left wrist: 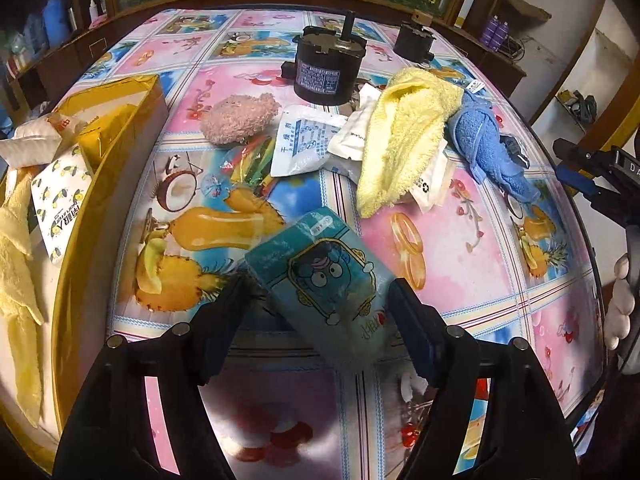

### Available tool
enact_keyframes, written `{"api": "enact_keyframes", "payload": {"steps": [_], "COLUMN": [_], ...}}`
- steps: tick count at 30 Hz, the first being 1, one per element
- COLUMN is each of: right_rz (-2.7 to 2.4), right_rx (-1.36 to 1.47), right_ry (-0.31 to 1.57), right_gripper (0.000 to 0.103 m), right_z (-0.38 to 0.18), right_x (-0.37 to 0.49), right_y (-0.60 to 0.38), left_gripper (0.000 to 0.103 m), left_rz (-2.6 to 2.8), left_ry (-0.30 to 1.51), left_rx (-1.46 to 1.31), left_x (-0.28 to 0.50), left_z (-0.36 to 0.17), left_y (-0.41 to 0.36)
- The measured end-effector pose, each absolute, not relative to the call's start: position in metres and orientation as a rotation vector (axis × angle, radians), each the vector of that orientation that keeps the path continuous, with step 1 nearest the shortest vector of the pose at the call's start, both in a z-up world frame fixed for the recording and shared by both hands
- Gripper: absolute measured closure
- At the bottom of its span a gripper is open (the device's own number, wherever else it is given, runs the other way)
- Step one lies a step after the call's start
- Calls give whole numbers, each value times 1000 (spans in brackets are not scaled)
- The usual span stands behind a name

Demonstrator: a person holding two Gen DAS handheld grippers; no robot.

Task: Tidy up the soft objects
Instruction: 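Grasp the blue cartoon wet-wipe pack with the left gripper and lift it, then raise the wet-wipe pack with the left gripper while the right grasps the yellow towel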

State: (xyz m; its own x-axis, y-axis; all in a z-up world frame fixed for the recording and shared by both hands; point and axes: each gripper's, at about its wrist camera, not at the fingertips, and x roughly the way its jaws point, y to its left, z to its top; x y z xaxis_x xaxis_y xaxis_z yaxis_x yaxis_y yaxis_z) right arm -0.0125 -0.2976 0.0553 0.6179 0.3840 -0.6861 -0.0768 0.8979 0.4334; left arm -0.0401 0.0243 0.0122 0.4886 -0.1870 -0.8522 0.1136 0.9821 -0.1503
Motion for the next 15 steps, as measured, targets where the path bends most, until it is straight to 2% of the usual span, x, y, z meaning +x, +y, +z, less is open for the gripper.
{"api": "enact_keyframes", "payload": {"steps": [7, 12, 15], "right_rz": [475, 381, 254], "right_rx": [344, 592, 781], "right_ry": [946, 1017, 1030], "right_gripper": [45, 45, 45], "right_z": [53, 36, 23], "right_x": [0, 37, 53], "right_y": [-212, -196, -203], "left_gripper": [29, 29, 24], "left_rz": [-197, -191, -186], "left_ry": [992, 1006, 1013], "left_rx": [-75, -106, -101], "left_x": [-43, -40, -39], "left_z": [12, 12, 11], "left_y": [24, 26, 23]}}
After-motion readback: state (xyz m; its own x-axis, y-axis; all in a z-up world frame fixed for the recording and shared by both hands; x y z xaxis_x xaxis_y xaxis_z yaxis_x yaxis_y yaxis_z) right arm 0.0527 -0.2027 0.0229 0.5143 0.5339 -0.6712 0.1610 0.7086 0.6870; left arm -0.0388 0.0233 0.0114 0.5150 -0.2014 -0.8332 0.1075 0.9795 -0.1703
